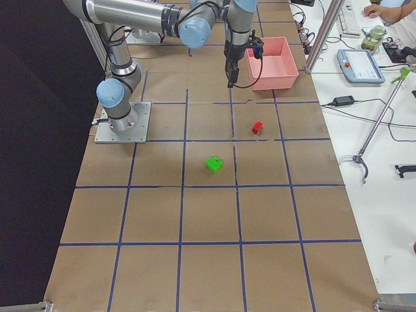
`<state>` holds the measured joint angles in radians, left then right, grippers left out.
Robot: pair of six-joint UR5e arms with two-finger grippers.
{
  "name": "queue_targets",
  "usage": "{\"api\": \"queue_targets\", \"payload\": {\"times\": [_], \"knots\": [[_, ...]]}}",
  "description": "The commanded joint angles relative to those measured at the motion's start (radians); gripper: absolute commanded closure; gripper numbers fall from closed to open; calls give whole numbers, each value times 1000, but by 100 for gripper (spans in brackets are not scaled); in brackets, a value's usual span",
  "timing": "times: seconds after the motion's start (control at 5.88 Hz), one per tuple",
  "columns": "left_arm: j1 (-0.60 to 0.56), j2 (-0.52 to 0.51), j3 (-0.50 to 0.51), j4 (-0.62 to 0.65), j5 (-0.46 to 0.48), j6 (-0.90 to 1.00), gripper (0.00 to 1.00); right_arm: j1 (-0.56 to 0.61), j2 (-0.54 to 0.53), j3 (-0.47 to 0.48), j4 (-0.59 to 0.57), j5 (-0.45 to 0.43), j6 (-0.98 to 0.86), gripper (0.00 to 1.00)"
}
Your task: Put all blocks into box
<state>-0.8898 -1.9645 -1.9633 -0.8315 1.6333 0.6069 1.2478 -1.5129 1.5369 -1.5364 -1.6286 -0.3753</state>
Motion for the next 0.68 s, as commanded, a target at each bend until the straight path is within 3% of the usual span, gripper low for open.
{"api": "queue_targets", "payload": {"times": [0.0, 0.17, 0.34, 0.51], "knots": [[0, -20, 4, 3, 37, -1, 27, -83, 28, 0, -4, 0, -117, 0], [0, -20, 7, -4, 36, 1, 51, -125, 43, 2, -22, -2, -116, 0], [0, -11, 12, -6, 36, 1, 84, -170, 66, 2, -34, -2, -117, 0], [-3, 8, 17, -11, 37, 4, 97, -204, 92, 2, -45, 0, -120, 0]]}}
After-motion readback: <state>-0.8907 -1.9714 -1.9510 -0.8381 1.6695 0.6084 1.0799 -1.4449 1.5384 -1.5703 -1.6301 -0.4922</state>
